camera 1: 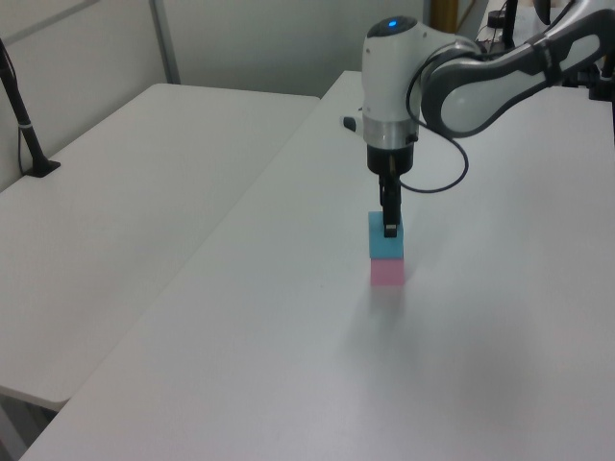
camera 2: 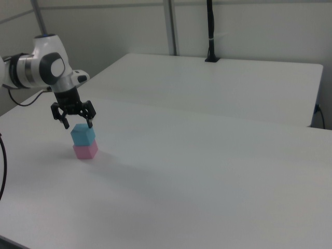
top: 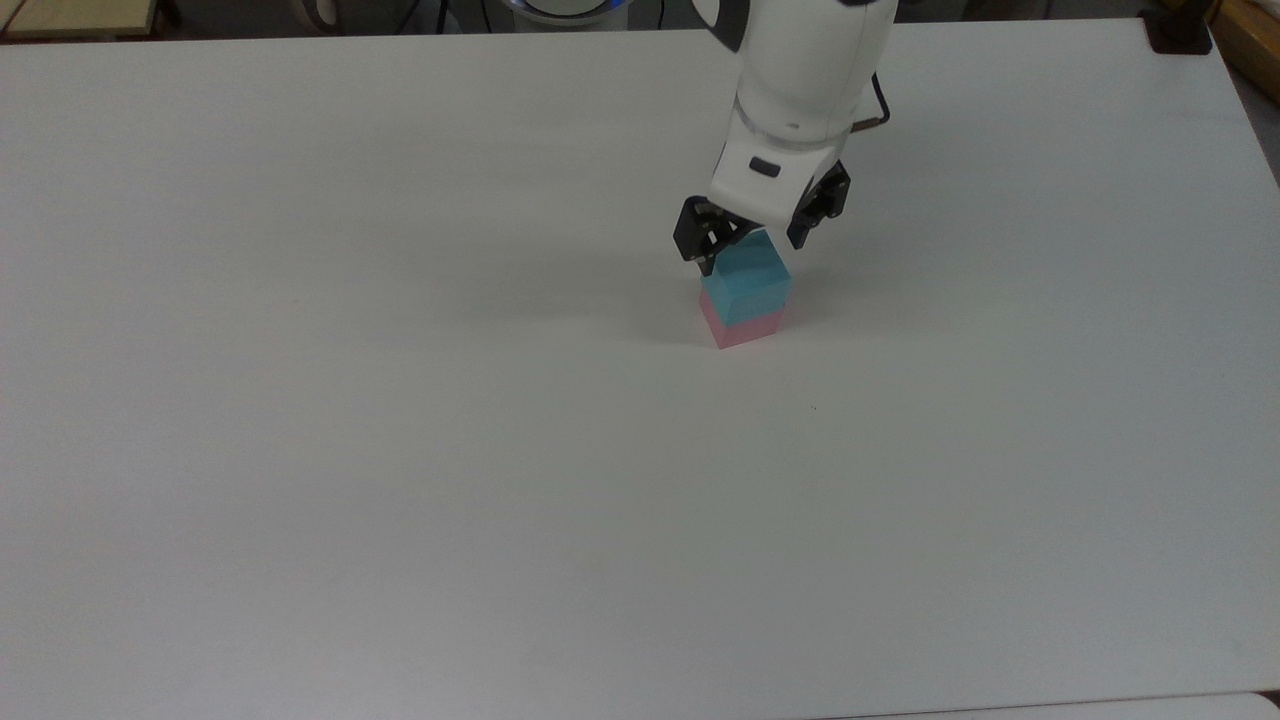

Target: Put blue cube on pink cube

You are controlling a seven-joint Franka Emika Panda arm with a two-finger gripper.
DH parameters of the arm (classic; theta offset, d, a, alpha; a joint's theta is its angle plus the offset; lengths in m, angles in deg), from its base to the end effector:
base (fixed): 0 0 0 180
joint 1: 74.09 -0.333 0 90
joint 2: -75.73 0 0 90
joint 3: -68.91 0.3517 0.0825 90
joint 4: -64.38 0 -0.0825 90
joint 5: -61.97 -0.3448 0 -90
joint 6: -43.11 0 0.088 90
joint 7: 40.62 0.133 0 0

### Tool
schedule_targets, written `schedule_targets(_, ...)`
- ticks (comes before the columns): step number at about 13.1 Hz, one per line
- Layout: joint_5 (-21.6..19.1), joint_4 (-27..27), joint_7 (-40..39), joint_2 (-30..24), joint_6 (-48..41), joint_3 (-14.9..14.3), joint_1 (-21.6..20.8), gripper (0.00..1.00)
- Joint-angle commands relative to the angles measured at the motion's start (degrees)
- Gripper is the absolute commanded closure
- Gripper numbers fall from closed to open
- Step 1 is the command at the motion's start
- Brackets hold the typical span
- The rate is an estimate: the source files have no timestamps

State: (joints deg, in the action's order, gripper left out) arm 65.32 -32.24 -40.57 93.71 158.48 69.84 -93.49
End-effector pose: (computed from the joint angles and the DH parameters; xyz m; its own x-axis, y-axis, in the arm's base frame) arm 0.5878 0.2115 0.4419 0.9293 0.3692 0.0130 0.3682 -0.9285 0.0481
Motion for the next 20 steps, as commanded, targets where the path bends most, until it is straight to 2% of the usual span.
schedule_targets(1, -0.01, 0.62, 0.39, -6.02, -5.75, -0.41, -0.38, 0.0)
schedule_targets(4, 0.16, 4.32, 2.31, -8.57, -12.35, -1.45, 0.58, 0.0)
schedule_targets(6, 0.43, 4.24, 7.66, -11.99, -13.76, -2.08, 5.22, 0.0)
schedule_targets(8, 0.34, 4.33, 7.25, -15.24, -18.32, -1.99, 11.81, 0.0)
schedule_targets(11, -0.1, 4.24, 4.8, -17.8, -21.24, -1.81, 17.36, 0.0)
schedule_targets(12, -0.1, 3.98, 2.78, -18.24, -21.77, -1.81, 18.07, 0.0)
schedule_targets(20, 0.07, 4.24, 2.68, -18.16, -22.74, -2.16, 18.52, 0.0)
